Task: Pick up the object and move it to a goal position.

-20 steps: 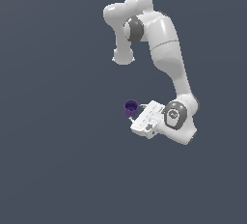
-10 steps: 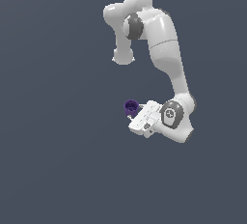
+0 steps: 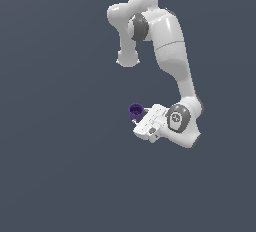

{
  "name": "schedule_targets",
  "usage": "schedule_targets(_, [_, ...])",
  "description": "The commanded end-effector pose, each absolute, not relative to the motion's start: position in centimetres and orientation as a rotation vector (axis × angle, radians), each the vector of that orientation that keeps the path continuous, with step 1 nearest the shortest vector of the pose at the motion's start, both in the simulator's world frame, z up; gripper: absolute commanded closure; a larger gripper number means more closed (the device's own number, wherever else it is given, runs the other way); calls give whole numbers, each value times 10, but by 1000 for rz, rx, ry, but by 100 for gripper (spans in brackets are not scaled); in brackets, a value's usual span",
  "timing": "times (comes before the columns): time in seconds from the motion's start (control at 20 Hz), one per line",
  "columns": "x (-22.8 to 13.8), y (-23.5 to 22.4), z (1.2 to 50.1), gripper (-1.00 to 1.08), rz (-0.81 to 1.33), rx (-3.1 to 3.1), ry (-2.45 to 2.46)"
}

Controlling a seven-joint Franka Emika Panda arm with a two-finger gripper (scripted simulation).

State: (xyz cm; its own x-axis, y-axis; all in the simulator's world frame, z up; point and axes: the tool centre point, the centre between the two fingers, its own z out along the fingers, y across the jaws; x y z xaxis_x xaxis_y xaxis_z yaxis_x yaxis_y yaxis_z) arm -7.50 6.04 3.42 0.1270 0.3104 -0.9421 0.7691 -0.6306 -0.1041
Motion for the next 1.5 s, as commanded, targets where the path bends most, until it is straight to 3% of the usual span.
schedule_targets(0.0, [-75,60,34,108,-1512,2003,1041])
schedule_targets(0.6, [-39,65,49,108,-1297,2078,1041])
schedule_targets(1.45, [47,82,129,108,-618,2222,1005])
